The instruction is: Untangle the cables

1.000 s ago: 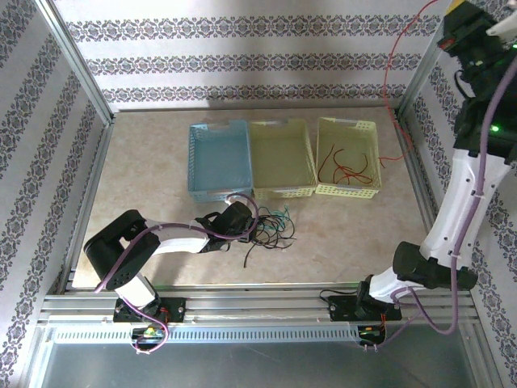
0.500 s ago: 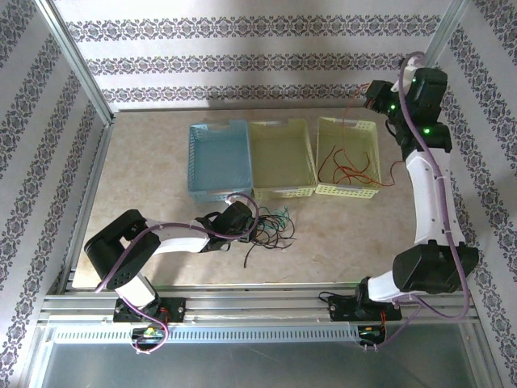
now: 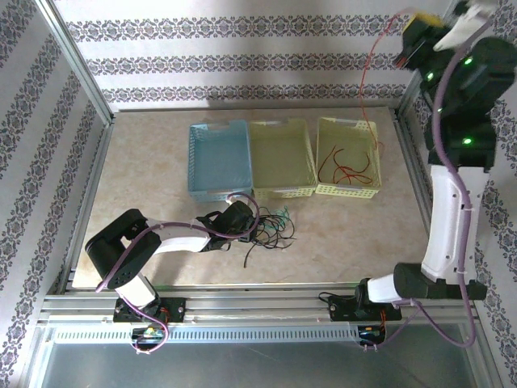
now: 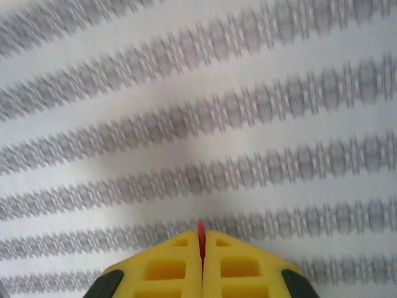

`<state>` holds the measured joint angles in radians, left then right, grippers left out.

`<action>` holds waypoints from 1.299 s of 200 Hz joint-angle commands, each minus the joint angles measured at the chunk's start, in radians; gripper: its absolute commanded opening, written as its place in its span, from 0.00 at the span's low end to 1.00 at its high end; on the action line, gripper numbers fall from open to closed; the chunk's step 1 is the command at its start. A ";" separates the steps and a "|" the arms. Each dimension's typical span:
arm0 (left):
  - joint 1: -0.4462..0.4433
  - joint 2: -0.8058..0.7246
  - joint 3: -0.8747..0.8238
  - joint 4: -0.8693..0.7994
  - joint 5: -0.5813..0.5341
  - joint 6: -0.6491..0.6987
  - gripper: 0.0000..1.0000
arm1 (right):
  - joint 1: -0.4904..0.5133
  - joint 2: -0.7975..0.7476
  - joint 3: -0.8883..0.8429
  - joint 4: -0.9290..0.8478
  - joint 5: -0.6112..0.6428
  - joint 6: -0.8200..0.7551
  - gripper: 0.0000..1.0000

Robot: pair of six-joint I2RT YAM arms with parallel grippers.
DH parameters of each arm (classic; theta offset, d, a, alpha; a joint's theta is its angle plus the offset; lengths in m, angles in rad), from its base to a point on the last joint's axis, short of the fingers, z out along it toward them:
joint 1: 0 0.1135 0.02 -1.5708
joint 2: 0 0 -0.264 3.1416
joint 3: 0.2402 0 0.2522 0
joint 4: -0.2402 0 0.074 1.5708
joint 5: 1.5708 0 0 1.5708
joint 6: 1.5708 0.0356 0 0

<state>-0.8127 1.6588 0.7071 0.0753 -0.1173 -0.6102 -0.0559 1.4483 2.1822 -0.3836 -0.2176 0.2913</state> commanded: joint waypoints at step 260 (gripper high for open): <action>0.038 0.137 0.008 -0.151 -0.082 0.035 0.57 | 0.392 0.076 -0.547 0.305 0.816 -0.554 0.00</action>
<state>-0.8127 1.6852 0.7597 0.0025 -0.1215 -0.6060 0.2134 1.5173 1.7012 -0.1879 0.2970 0.0219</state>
